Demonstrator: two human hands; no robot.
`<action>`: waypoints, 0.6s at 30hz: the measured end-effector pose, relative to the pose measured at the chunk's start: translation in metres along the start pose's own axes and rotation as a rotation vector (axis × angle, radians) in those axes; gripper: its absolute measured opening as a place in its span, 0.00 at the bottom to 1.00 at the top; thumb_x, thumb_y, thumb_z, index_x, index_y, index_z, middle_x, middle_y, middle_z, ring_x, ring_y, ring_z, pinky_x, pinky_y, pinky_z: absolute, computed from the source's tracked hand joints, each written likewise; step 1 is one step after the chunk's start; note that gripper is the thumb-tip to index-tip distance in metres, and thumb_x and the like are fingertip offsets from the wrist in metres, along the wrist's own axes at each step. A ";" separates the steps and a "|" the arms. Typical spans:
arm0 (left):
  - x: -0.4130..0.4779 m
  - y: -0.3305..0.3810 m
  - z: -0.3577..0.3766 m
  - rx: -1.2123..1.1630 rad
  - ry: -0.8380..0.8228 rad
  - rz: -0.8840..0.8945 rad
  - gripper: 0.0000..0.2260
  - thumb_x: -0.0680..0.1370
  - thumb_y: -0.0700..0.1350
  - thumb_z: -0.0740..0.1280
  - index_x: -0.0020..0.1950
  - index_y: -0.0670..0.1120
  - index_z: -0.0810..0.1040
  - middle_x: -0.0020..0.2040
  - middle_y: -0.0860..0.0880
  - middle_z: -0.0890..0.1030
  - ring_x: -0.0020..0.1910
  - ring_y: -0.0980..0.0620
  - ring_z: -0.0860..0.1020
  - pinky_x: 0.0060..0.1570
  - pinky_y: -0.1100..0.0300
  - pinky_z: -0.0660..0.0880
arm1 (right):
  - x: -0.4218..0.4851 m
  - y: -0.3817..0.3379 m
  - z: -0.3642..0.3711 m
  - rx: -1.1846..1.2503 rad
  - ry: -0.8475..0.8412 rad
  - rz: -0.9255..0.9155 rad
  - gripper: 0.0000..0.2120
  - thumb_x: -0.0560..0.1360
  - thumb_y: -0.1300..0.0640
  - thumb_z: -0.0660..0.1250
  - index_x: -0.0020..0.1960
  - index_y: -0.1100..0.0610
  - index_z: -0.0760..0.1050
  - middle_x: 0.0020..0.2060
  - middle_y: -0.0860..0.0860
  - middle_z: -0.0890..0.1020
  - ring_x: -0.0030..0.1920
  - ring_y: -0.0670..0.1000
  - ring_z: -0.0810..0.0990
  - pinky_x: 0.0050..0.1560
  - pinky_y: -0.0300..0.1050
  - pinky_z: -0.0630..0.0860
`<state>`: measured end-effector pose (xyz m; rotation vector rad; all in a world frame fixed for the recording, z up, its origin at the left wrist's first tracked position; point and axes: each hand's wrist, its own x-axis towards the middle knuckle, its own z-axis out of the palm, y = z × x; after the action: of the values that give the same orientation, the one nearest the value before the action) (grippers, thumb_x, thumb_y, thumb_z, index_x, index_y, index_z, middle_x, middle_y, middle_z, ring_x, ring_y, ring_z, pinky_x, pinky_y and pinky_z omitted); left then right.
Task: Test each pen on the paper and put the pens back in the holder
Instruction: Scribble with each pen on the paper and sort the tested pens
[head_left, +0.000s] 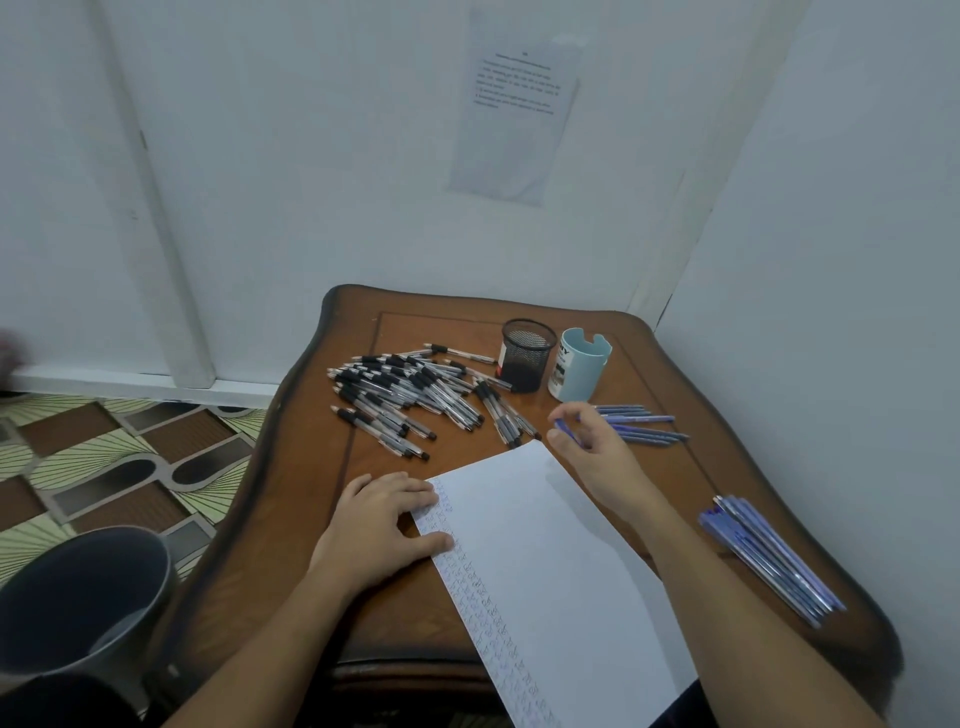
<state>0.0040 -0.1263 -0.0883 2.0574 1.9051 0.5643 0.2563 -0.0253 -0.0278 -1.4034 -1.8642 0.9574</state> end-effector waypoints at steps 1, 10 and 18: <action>0.000 0.000 0.000 -0.010 0.007 0.002 0.50 0.55 0.84 0.45 0.67 0.60 0.74 0.69 0.63 0.70 0.71 0.63 0.61 0.73 0.54 0.48 | -0.001 -0.003 0.004 0.024 0.018 -0.008 0.07 0.80 0.51 0.65 0.56 0.42 0.71 0.61 0.41 0.72 0.59 0.46 0.73 0.54 0.40 0.74; 0.001 -0.002 0.002 -0.023 0.008 -0.008 0.32 0.67 0.73 0.63 0.66 0.59 0.75 0.68 0.63 0.71 0.71 0.62 0.62 0.73 0.53 0.48 | -0.010 -0.020 0.051 0.649 0.058 0.185 0.29 0.81 0.40 0.48 0.51 0.58 0.80 0.31 0.55 0.80 0.33 0.51 0.78 0.36 0.44 0.73; 0.001 -0.003 0.004 -0.008 0.029 -0.003 0.30 0.70 0.70 0.65 0.67 0.57 0.75 0.68 0.62 0.72 0.71 0.62 0.62 0.73 0.54 0.48 | -0.011 -0.012 0.085 0.445 -0.045 0.117 0.11 0.74 0.52 0.73 0.45 0.59 0.75 0.33 0.52 0.81 0.33 0.47 0.78 0.34 0.39 0.73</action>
<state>0.0035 -0.1245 -0.0927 2.0523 1.9183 0.6035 0.1834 -0.0543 -0.0653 -1.2318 -1.4872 1.3722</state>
